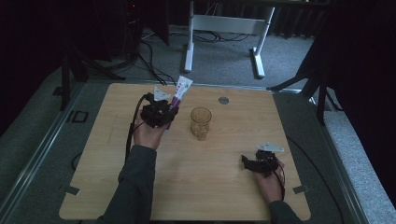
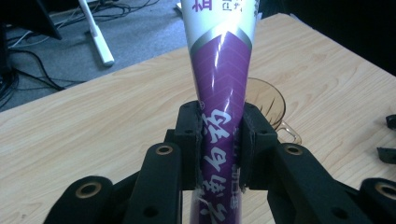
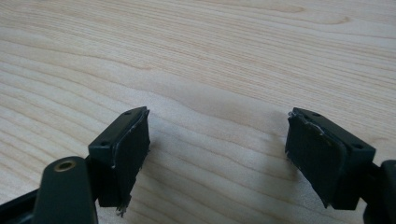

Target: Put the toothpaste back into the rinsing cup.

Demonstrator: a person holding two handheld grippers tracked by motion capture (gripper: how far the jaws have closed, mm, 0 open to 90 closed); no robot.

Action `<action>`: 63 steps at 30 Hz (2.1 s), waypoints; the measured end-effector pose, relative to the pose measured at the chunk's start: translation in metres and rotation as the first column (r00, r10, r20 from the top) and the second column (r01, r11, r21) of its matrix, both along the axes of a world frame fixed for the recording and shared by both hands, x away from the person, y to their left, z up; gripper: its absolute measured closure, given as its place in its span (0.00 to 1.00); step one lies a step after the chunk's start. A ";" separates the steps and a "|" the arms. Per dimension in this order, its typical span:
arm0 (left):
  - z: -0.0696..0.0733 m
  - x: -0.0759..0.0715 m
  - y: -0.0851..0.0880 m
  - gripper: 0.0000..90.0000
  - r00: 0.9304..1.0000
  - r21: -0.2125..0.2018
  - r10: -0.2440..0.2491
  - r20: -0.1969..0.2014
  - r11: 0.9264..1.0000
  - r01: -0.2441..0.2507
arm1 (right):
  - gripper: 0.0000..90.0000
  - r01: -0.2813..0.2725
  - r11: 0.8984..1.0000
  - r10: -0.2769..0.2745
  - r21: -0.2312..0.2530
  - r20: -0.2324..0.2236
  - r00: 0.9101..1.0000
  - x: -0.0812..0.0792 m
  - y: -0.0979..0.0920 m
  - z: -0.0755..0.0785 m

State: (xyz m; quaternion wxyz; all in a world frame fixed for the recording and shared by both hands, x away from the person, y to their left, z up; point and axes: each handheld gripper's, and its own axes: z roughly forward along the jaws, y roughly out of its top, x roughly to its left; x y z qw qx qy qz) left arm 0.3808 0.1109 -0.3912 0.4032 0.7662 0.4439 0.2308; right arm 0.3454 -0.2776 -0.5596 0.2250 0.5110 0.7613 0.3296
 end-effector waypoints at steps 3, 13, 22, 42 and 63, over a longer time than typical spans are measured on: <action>0.001 0.001 -0.001 0.80 1.000 -0.005 0.001 0.005 1.000 -0.001 | 0.24 0.000 1.000 0.000 0.000 0.000 1.000 0.000 0.000 0.000; 0.003 0.005 -0.005 0.80 1.000 -0.008 -0.011 0.022 1.000 0.011 | 0.24 -0.001 1.000 0.001 -0.001 0.001 1.000 0.000 0.000 0.000; 0.007 0.006 -0.010 0.80 0.999 -0.018 -0.022 0.041 1.000 0.023 | 0.24 0.000 1.000 0.000 0.000 0.000 1.000 0.000 0.000 0.000; 0.013 0.012 -0.017 0.80 0.997 -0.046 -0.040 0.072 0.998 0.043 | 0.24 -0.001 1.000 0.001 0.000 -0.001 1.000 0.000 0.000 0.000; 0.010 0.018 -0.024 0.80 0.996 -0.081 -0.034 0.085 0.996 0.041 | 0.24 -0.001 1.000 0.001 0.000 0.000 1.000 0.000 0.000 0.000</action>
